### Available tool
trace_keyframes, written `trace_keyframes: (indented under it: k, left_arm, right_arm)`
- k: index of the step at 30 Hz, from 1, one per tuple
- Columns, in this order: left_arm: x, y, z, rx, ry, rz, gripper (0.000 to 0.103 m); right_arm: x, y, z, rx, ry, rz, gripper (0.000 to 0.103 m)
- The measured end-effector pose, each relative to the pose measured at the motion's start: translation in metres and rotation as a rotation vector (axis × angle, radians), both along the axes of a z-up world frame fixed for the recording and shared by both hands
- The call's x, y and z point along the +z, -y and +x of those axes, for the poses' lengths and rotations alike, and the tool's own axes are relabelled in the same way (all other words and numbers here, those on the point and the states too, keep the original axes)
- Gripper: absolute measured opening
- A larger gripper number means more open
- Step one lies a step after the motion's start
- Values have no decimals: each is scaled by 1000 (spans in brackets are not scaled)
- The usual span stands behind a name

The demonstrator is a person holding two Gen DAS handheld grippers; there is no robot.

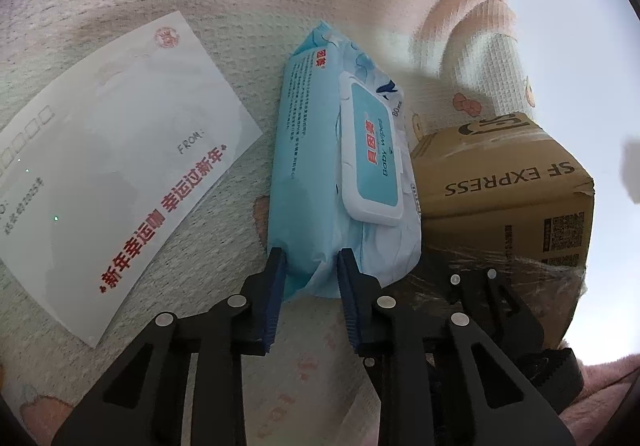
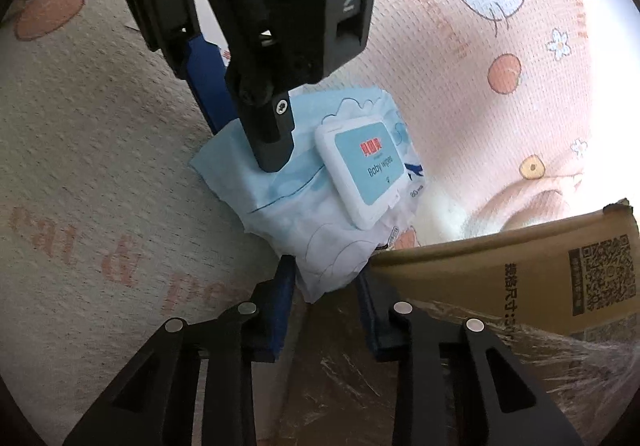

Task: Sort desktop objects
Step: 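Close the right tool on the blue baby wipes pack, then lift the baby wipes pack with the right tool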

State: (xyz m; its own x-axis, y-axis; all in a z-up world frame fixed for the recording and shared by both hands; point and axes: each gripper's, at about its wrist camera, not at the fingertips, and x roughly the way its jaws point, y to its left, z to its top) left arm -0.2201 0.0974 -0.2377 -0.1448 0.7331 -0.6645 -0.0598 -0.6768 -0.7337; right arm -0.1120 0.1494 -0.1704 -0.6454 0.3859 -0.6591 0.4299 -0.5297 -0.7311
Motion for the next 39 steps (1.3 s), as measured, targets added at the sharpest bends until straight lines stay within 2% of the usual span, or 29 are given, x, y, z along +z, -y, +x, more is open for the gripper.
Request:
trace_keyframes:
  k: [8,18,23,28,31,33,35,37,39]
  left_arm:
    - [-6,19,18,25,39,5,27]
    - [-11,40,92,67,111,13,22]
    - [-18,36,124,111,144,14,22]
    - [-17,40,132,154,166,31,22]
    - [-8,40,128,162,142,-32,22]
    - [3,43,127,173,87,-88,24]
    - [10,48,125,177,56,-118,38]
    - [16,53,122,194,36,-129,43]
    - [18,65,119,212,25,-127,43]
  right_arm:
    - [8,16,27,72,25,-40,25]
    - [8,37,81,229,51,-19,25]
    - [3,45,106,300,53,33,25]
    - [8,38,109,293,85,16,26]
    - [18,31,103,259,142,-38,26]
    - [30,22,95,189,196,-109,26]
    - [44,12,85,110,268,-218,26]
    - [63,-2,74,27,311,-349,27]
    - [78,-12,64,-35,303,-431,29]
